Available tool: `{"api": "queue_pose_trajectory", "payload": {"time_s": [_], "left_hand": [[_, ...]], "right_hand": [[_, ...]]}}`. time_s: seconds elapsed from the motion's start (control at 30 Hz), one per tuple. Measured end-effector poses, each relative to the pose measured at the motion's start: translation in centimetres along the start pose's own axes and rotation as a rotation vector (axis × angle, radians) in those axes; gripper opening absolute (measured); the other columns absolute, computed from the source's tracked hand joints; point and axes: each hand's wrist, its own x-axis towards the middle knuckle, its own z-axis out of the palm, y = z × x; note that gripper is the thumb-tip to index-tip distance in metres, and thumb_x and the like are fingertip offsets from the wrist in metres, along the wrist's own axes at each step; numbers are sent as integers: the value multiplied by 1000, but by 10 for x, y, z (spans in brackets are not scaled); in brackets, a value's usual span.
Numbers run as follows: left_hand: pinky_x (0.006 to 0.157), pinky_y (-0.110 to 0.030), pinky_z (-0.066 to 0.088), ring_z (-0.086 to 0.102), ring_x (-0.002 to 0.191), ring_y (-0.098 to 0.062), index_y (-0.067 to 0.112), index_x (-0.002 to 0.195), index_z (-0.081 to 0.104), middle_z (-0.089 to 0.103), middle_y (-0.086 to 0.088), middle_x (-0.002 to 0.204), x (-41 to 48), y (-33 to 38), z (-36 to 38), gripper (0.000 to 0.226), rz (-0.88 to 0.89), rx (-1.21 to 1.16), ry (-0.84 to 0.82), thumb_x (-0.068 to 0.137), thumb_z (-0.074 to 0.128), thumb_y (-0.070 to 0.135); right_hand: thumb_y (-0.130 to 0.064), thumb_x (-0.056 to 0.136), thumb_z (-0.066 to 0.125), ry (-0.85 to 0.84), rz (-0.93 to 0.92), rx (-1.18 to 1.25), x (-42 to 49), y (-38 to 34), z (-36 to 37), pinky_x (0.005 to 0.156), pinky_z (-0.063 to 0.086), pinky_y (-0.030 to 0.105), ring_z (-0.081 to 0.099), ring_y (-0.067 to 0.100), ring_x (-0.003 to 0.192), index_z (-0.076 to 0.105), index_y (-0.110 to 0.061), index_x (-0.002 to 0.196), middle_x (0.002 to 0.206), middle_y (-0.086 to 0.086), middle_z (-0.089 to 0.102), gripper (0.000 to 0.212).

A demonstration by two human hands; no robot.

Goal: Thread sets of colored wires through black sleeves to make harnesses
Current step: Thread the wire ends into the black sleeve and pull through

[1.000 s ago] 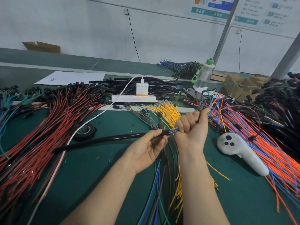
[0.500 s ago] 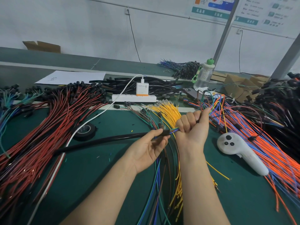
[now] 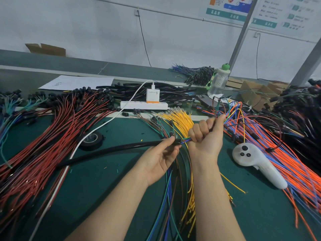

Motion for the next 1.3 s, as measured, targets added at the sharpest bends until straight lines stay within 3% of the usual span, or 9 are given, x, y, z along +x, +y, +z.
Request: {"api": "queue_pose_trajectory", "payload": {"time_s": [0.17,0.33,0.5,0.73,0.9,1.3], "left_hand": [[48,-14,50,57,51,-5,10,80,65,63,-2,64,1,-4,1,18,39,94,-1,68,71,21],[48,-13,51,57,50,-5,7,80,63,62,-3,64,-1,-4,2,20,-1,65,24,68,71,19],[47,-12,50,55,47,-6,5,81,61,61,-4,63,-1,-3,2,11,-36,38,49,84,64,15],[48,-11,51,58,48,-7,3,80,63,61,-6,64,-2,-3,4,11,-46,-50,50,84,65,13],[52,-12,53,59,52,-6,6,94,69,62,-4,64,-2,-3,5,14,33,-43,10,90,57,12],[49,-15,52,56,50,-8,5,79,73,59,-5,63,-2,-3,6,15,22,-61,-6,83,62,14]], "right_hand": [[-45,102,35,88,-54,31,-1,0,-2,36,11,18,8,9,37,28,-19,56,41,-8,16,53],[-45,102,34,103,-76,28,0,-1,-2,37,10,16,11,8,33,27,-19,58,41,-8,16,52],[-44,102,34,90,-82,-2,0,-2,-1,37,10,16,12,7,33,26,-19,57,41,-8,16,52],[-45,102,35,76,-93,-57,-2,0,1,38,11,17,11,9,35,27,-20,57,42,-7,15,52],[-45,102,34,78,-97,-62,-2,2,2,41,9,18,10,10,36,26,-19,58,43,-7,15,52],[-44,102,34,91,-78,-35,-1,0,0,39,9,18,9,9,36,25,-19,58,42,-7,16,51]]}}
